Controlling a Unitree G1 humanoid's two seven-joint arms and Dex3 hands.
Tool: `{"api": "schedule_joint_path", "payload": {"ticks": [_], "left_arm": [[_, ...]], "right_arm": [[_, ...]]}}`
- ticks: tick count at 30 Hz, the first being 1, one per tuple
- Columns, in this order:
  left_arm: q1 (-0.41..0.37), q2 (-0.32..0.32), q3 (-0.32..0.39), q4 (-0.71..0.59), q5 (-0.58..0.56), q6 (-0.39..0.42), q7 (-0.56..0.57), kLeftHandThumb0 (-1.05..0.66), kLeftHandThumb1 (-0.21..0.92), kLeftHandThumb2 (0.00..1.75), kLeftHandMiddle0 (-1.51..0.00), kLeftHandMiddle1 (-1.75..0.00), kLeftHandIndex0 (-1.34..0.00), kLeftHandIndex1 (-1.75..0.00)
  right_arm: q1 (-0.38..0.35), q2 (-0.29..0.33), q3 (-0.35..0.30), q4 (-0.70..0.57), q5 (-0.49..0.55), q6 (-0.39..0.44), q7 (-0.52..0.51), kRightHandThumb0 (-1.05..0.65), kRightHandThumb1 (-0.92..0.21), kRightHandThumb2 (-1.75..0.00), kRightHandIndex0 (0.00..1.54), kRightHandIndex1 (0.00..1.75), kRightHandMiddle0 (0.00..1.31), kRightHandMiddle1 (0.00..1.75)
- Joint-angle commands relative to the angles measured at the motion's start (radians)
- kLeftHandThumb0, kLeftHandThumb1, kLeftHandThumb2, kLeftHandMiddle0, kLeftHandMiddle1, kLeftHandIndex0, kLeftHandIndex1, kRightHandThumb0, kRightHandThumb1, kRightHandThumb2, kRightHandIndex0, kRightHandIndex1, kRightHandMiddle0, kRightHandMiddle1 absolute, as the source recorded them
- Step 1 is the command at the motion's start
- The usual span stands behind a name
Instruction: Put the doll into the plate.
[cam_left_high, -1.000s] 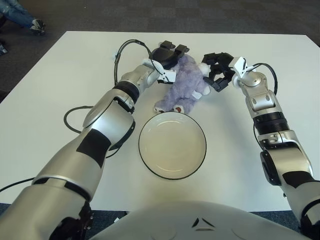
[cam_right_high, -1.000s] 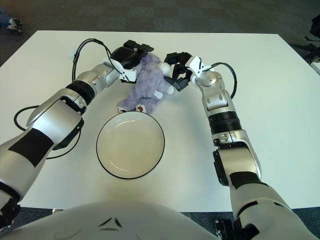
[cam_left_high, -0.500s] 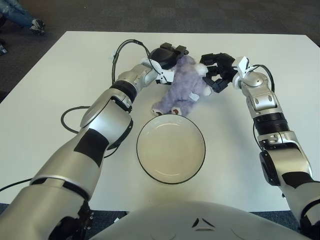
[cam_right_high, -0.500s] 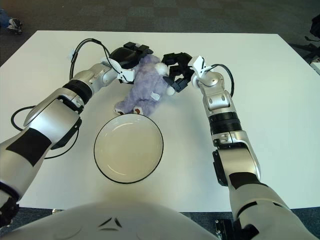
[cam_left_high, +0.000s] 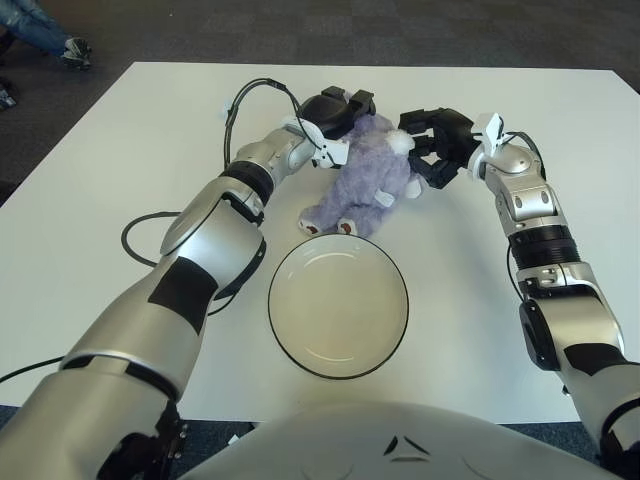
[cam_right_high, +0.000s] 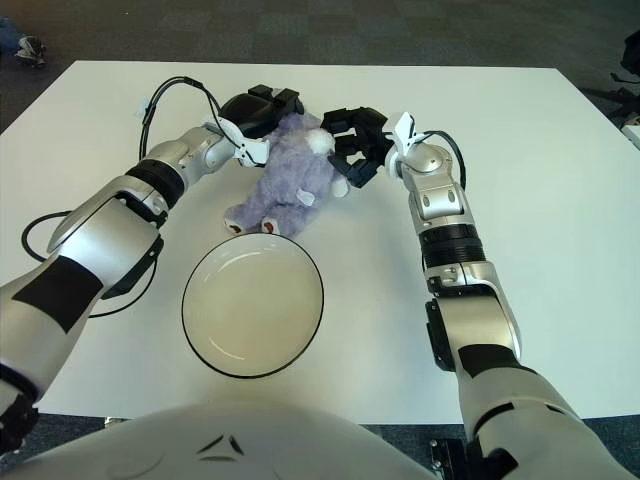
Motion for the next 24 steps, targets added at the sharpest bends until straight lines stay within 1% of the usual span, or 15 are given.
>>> {"api": "schedule_joint_path", "payload": {"ticks": [1,4,7,8,10,14,19,24], "left_arm": [[0.007,0.004,-0.008,-0.002,0.011,-0.003,0.041,0.02,0.34,1.18,-0.66,-1.5,-0.41,-1.64],[0.008,0.0,-0.007,0.0,0.014,0.005,0.063,0.0,0.31,1.24,-0.69,-1.52,-0.45,-1.68],[0.01,-0.003,-0.004,0.003,0.016,0.012,0.085,0.0,0.28,1.27,-0.7,-1.51,-0.47,-1.72],[0.013,-0.005,0.001,0.004,0.012,0.016,0.099,0.0,0.28,1.27,-0.72,-1.47,-0.49,-1.72],[0.018,-0.009,0.009,0.004,0.005,0.022,0.121,0.0,0.22,1.3,-0.79,-1.36,-0.56,-1.74],[0.024,-0.014,0.018,0.006,-0.001,0.035,0.147,0.0,0.14,1.36,-0.87,-1.26,-0.64,-1.74],[0.032,-0.023,0.038,0.006,-0.015,0.061,0.157,0.0,0.1,1.41,-0.92,-1.23,-0.67,-1.75],[0.037,-0.027,0.05,0.005,-0.025,0.07,0.176,0.0,0.07,1.45,-0.94,-1.27,-0.66,-1.75]], "right_arm": [[-0.015,0.004,-0.014,0.012,0.035,0.001,0.029,-0.01,0.01,-1.53,0.8,1.75,0.93,1.25],[-0.017,0.003,-0.017,0.014,0.043,0.005,0.037,-0.01,0.02,-1.53,0.81,1.75,0.93,1.26],[-0.017,0.003,-0.019,0.013,0.046,0.009,0.041,-0.01,0.02,-1.54,0.81,1.75,0.92,1.26],[-0.017,0.002,-0.019,0.012,0.047,0.011,0.042,-0.01,0.02,-1.54,0.82,1.75,0.92,1.27],[-0.017,0.001,-0.02,0.012,0.046,0.011,0.045,-0.01,0.02,-1.54,0.82,1.75,0.91,1.28],[-0.016,0.002,-0.022,0.015,0.046,0.007,0.046,-0.01,0.01,-1.54,0.82,1.75,0.9,1.29],[-0.015,0.004,-0.025,0.016,0.045,0.005,0.043,-0.01,0.01,-1.54,0.82,1.75,0.89,1.3],[-0.014,0.002,-0.024,0.013,0.04,0.01,0.04,-0.01,0.01,-1.54,0.82,1.75,0.88,1.31]]}}
